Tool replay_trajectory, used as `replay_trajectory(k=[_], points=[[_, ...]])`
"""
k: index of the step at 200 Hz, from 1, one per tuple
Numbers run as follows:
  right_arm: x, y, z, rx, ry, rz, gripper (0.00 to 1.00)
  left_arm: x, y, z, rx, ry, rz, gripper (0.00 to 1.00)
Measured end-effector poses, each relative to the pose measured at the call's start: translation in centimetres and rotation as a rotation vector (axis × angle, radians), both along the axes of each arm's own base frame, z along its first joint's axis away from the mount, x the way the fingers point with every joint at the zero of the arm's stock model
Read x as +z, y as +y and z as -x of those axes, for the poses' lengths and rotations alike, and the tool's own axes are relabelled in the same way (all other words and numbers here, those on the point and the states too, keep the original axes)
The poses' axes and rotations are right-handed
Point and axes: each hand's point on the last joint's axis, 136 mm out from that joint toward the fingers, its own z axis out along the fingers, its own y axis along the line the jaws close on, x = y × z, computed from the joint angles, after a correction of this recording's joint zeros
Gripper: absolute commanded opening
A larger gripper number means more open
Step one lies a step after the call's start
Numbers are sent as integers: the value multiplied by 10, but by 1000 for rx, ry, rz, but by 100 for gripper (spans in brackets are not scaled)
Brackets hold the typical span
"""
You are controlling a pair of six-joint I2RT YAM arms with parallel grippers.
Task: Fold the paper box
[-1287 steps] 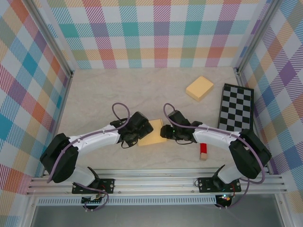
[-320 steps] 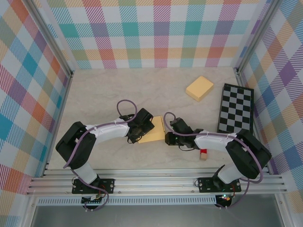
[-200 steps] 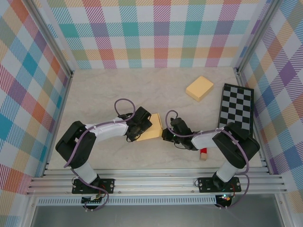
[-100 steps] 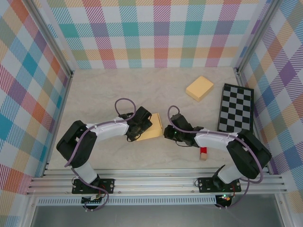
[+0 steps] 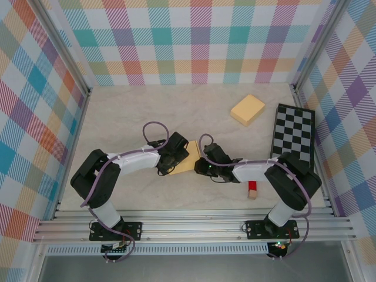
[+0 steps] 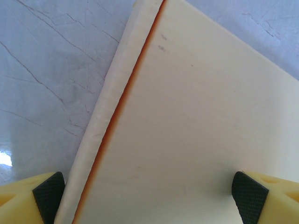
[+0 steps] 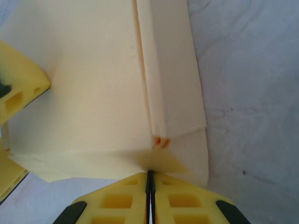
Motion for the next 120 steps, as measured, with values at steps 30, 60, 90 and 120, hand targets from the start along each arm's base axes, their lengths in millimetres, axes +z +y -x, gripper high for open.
replay_trajectory(k=[30,60,90,120], points=[[-5,6,-9,17,-56,1,12,-1,0,-3,5,-6,3,94],[-4,10,-11,41,-86,-2,12,0,0,-5,8,-12,4,94],[4,19,-3,70,-108,-18,12,-1,0,-5,9,-13,6,94],[30,49,19,134,-153,-100,12,-1,0,-6,9,-12,5,94]])
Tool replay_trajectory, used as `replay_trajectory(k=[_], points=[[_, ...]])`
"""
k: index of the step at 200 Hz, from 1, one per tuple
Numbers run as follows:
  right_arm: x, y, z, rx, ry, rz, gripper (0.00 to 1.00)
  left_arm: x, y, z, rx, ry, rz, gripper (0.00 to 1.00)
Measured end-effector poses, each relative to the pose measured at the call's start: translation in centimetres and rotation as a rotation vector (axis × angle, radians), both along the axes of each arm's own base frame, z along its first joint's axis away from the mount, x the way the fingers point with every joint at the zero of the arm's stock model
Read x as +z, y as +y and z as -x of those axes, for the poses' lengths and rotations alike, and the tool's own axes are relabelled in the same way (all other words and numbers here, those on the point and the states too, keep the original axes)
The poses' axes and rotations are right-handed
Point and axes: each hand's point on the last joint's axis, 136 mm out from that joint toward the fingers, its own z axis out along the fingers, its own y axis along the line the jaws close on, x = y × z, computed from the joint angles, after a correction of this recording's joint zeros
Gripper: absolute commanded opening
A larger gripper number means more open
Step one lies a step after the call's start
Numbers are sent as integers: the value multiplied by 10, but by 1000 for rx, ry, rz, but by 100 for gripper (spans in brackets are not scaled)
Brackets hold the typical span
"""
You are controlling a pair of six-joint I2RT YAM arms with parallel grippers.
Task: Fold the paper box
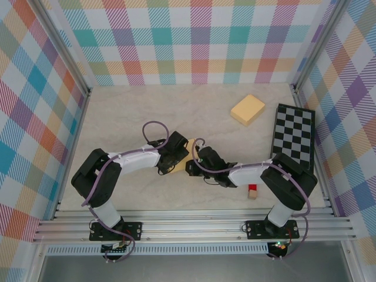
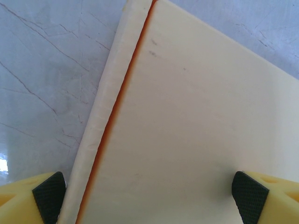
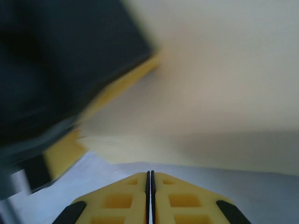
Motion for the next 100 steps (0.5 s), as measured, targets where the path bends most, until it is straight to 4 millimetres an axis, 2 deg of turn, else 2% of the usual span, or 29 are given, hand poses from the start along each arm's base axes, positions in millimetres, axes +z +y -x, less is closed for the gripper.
replay_trajectory(k=[31,80,100], points=[[6,23,17,37,18,-70,12,1,0,0,0,0,0,94],[-19,36,8,-35,95,-146,11,0,0,0,0,1,-1,94],[-17,41,1,-83,96,-206,10,0,0,0,1,3,-1,94]])
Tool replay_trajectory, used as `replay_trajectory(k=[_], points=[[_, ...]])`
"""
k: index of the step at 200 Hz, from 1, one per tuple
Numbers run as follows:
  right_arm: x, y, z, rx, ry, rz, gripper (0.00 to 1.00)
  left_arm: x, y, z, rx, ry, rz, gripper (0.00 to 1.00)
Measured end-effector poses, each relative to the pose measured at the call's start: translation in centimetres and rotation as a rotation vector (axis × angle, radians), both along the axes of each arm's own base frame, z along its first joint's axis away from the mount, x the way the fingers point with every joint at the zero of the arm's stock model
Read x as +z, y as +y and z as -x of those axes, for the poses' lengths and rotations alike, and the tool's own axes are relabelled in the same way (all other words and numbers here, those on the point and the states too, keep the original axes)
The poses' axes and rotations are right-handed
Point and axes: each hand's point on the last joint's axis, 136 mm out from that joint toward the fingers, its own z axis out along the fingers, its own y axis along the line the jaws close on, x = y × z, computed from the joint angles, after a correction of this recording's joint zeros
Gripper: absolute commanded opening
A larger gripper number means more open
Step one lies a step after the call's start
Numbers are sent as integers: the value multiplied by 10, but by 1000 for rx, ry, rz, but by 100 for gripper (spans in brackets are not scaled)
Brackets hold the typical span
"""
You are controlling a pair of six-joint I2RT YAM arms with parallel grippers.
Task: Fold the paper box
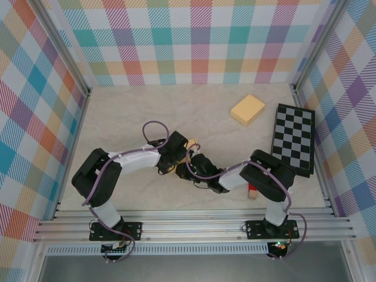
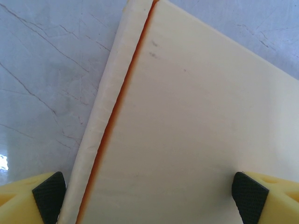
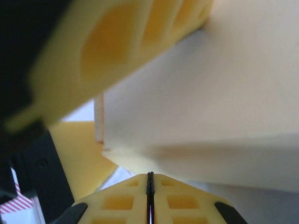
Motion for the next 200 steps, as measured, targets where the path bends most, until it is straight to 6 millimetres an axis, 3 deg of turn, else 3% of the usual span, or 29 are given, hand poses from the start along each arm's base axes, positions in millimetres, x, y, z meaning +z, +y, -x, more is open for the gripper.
replay_trajectory(k=[75,114,130,149,200], points=[[6,11,-6,-140,50,-123,8,-1,0,0,2,-4,4,94],[-15,-2,5,-158,100,-79,8,0,-5,0,-3,-1,32,94],[-12,-9,9,-151,88,-63,9,0,-4,-1,-2,5,40,94],[2,-23,15,-142,54,-38,9,0,-3,-2,0,15,51,94],[81,-63,21,-155,-119,-7,12,11,4,0,-42,58,-3,95]])
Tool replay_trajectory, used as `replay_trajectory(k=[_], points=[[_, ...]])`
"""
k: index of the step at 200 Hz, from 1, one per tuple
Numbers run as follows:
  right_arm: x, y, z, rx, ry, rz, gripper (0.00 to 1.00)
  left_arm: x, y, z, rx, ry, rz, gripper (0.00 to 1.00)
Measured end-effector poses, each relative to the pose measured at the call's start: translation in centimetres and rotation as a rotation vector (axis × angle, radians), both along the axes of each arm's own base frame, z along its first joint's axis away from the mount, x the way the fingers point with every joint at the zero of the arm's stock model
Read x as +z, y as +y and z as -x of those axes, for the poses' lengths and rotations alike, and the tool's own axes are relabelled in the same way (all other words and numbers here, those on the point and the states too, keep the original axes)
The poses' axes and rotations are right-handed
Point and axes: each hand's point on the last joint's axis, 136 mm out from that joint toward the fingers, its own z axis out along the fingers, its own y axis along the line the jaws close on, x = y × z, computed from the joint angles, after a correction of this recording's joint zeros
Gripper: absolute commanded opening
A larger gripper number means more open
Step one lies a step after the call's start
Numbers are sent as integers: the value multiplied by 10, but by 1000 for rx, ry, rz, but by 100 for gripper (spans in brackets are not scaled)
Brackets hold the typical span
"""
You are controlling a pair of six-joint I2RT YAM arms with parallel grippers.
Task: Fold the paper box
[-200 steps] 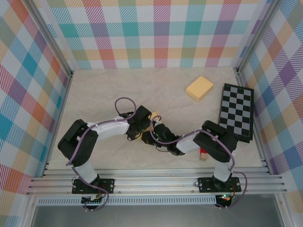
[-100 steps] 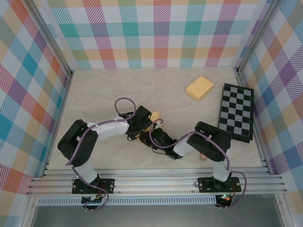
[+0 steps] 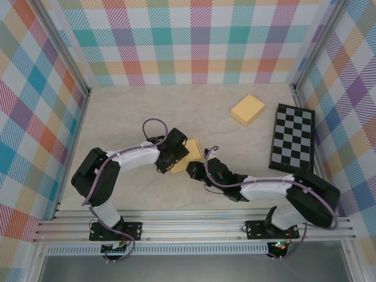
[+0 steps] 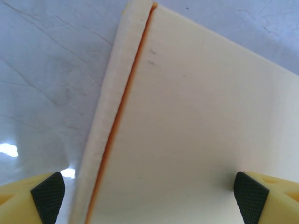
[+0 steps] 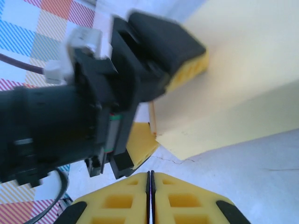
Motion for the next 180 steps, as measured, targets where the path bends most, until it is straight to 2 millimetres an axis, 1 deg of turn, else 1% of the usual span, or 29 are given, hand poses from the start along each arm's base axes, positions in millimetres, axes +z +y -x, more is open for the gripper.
replay_trajectory(k=[16,31,52,65,77,89,98,103,108,116,131,138,146,158,180], points=[[12,-15,3,-8,-32,44,12,11,3,-2,-37,11,-33,96],[13,-28,6,-16,-36,94,12,31,3,-15,-76,-18,-40,96],[3,-41,10,-21,-6,159,12,66,8,-42,-129,-96,-21,96],[-6,-44,12,-22,14,184,12,82,12,-60,-166,-142,-1,96],[-14,-45,13,-21,33,201,12,91,15,-76,-209,-168,9,95],[-26,-42,14,-15,60,217,11,93,18,-101,-263,-186,-2,93],[-37,-39,14,-10,84,230,11,86,18,-120,-298,-190,-14,92],[-43,-38,15,-7,95,238,11,82,18,-127,-316,-187,-20,91],[-50,-36,15,-3,110,247,11,72,18,-135,-338,-176,-21,91],[-58,-32,15,3,131,256,11,55,17,-141,-369,-152,-22,91],[-69,-22,12,12,160,260,11,21,17,-141,-414,-85,-16,91],[-71,-16,10,14,166,250,11,7,16,-139,-429,-54,-8,91],[-71,-9,7,14,170,234,11,-3,15,-137,-438,-30,4,90],[-72,-2,1,8,167,210,11,-11,12,-134,-451,-11,18,88],[-78,3,-8,-8,183,173,11,-8,3,-135,-453,-38,73,88]])
